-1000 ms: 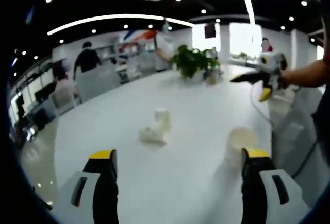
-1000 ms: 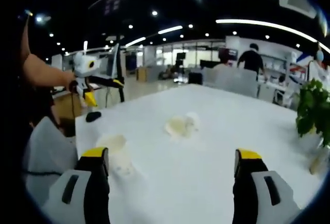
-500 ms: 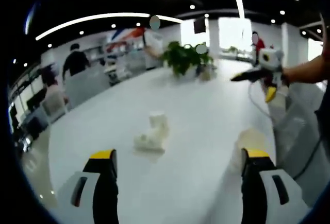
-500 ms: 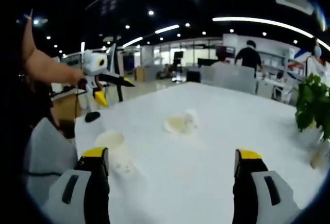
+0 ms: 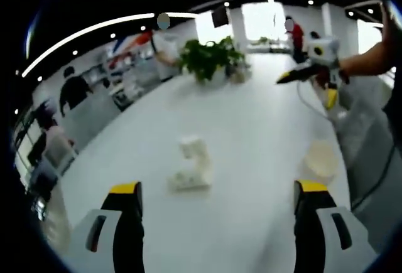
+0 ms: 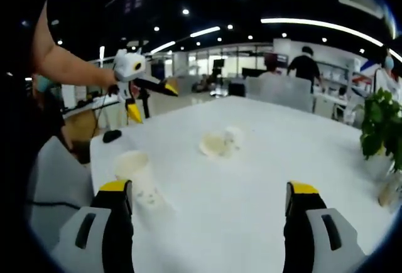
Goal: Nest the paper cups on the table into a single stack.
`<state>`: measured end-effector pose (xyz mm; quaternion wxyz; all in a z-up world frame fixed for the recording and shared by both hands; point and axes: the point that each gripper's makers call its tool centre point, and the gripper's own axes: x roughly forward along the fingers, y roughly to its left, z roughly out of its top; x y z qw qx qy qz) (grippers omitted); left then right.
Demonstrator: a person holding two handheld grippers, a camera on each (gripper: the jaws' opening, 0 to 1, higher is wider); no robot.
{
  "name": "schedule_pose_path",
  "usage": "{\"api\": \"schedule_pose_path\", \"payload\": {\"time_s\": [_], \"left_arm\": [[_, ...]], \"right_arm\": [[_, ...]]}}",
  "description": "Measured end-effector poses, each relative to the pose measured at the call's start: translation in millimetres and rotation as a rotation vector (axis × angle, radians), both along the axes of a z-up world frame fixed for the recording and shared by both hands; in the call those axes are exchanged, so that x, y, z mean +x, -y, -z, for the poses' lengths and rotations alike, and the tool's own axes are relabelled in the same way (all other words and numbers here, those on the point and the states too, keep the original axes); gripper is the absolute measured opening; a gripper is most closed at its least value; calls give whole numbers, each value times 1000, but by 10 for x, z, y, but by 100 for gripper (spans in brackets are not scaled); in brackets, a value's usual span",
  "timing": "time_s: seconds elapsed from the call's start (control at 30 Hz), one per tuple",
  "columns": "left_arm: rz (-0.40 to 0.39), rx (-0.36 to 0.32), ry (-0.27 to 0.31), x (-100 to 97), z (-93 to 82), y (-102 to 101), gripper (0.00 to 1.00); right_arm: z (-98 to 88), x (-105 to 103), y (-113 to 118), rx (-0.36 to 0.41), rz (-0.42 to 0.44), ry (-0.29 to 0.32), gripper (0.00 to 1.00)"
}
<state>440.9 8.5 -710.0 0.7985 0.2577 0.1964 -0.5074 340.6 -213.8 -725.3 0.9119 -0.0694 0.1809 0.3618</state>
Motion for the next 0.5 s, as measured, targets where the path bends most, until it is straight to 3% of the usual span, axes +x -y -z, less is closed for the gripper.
{"api": "schedule_pose_path", "payload": {"time_s": [0.33, 0.5], "left_arm": [[82, 63, 2, 173, 105, 138, 98], [157, 136, 36, 302, 192, 201, 98]], "right_arm": [[62, -6, -17, 20, 6, -12, 100], [55, -5, 10, 34, 20, -12, 99]]}}
